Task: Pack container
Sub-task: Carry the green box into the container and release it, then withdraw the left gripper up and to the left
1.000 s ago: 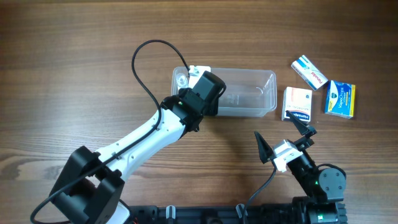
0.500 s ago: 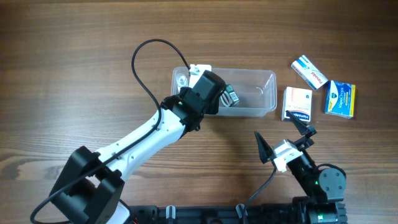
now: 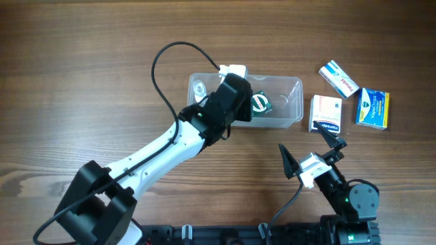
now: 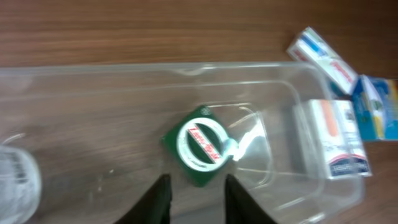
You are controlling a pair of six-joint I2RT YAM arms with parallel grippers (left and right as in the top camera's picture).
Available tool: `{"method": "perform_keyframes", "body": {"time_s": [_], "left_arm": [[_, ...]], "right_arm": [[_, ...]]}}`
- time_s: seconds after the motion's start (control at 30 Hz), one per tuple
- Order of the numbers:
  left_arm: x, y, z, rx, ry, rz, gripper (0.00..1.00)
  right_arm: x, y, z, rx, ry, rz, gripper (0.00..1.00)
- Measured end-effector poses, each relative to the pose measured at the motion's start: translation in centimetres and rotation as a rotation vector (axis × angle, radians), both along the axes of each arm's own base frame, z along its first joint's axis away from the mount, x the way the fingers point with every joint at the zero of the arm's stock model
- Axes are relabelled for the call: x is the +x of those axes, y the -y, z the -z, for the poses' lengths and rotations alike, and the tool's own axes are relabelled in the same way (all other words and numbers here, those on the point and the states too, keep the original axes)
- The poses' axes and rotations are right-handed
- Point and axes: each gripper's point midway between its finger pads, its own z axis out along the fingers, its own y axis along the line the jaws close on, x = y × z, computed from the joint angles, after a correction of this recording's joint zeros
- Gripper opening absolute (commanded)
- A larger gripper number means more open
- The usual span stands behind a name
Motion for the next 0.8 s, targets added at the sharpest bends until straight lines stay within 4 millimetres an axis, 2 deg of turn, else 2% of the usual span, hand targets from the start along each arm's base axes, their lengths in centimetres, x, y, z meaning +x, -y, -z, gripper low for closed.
{"method": "perform_keyframes", "body": {"time_s": [0.1,0.17,0.23,0.3,0.37,0.43,0.53,0.6,0.7,0.77,0.8], "left_arm": [[-0.2,0.7,-0.4,-0.03,0.0,0.03,0.04],[-0.2,0.6,-0.9,-0.041,0.004,0.032,0.04],[0.1,0.0,-2.7,-0.068,0.032,0.025,0.04],[0.9,-2.2,-6.3,-0.101,0.101,-0.007,0.04],[1.7,-7.2,-10.8,-0.112,0.179,-0.104,0.05],[2.1,-12.1,-13.1,-0.095,0.218,-0.218,0.08],[2.4,-21.0,-14.7,-0.046,0.241,-0.442,0.07],[2.2,-26.5,-14.9,-0.011,0.235,-0.589,0.06],[2.0,-31.5,-14.1,0.018,0.201,-0.718,0.08],[2.0,-33.2,-13.8,-0.001,0.185,-0.748,0.14],[2.0,-33.6,-13.6,-0.007,0.18,-0.755,0.21]], "right_arm": [[0.0,0.0,0.0,0.0,0.0,0.0,1.0],[0.0,0.0,0.0,0.0,0.0,0.0,1.0],[0.0,0.0,0.0,0.0,0.0,0.0,1.0],[0.0,0.0,0.0,0.0,0.0,0.0,1.0],[0.0,0.0,0.0,0.0,0.0,0.0,1.0],[0.0,0.0,0.0,0.0,0.0,0.0,1.0],[0.0,0.0,0.0,0.0,0.0,0.0,1.0],[0.0,0.0,0.0,0.0,0.0,0.0,1.0],[0.0,0.0,0.0,0.0,0.0,0.0,1.0],[0.0,0.0,0.0,0.0,0.0,0.0,1.0],[0.0,0.0,0.0,0.0,0.0,0.0,1.0]]}}
